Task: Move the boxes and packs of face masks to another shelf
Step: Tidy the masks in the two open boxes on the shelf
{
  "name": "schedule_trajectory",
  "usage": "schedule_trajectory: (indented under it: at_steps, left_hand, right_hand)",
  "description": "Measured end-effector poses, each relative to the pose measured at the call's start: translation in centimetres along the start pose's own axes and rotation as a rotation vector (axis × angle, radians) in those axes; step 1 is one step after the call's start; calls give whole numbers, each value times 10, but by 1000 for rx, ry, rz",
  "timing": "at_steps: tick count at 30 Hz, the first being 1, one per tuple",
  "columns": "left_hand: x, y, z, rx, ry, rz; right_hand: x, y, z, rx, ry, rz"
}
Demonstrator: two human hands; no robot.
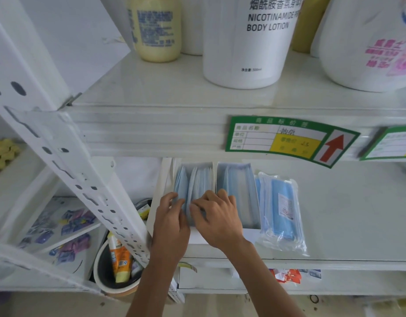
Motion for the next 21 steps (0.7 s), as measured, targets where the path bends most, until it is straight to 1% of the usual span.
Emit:
schedule_trajectory:
  at_steps: [2,4,7,10,12,16,21]
  left_hand:
    - [0,-2,-1,0,1,15]
    - [-1,-4,-1,-4,-32,21]
    - [1,-6,1,-7,-99,61]
    - [0,-8,3,-4,-98,138]
    - [-3,-8,5,-32,-101,158]
    - [-7,-5,11,-98,-64,176]
    - [-14,-3,18,-182,54,156]
  right_hand:
    - [1,3,3,-19,-14,38]
    - [1,4,6,-17,-4,38]
    - [0,4,6,-13,-20,3]
    - [-4,1,5,0,-100,-46]
    - [-7,0,4,23,-124,-66]
    - [-10,-2,1,73,-149,-108]
    - [-12,-3,1,76,-168,-120]
Point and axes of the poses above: each hand's wrist, its own y-axis away from the middle knuckle, its own z-axis out of the back of the hand, x = y × z, the point moved 4 cm from there along -y, towards the middle knuckle, and after that the axes turned 11 degrees about x, right-handed, at the moved point
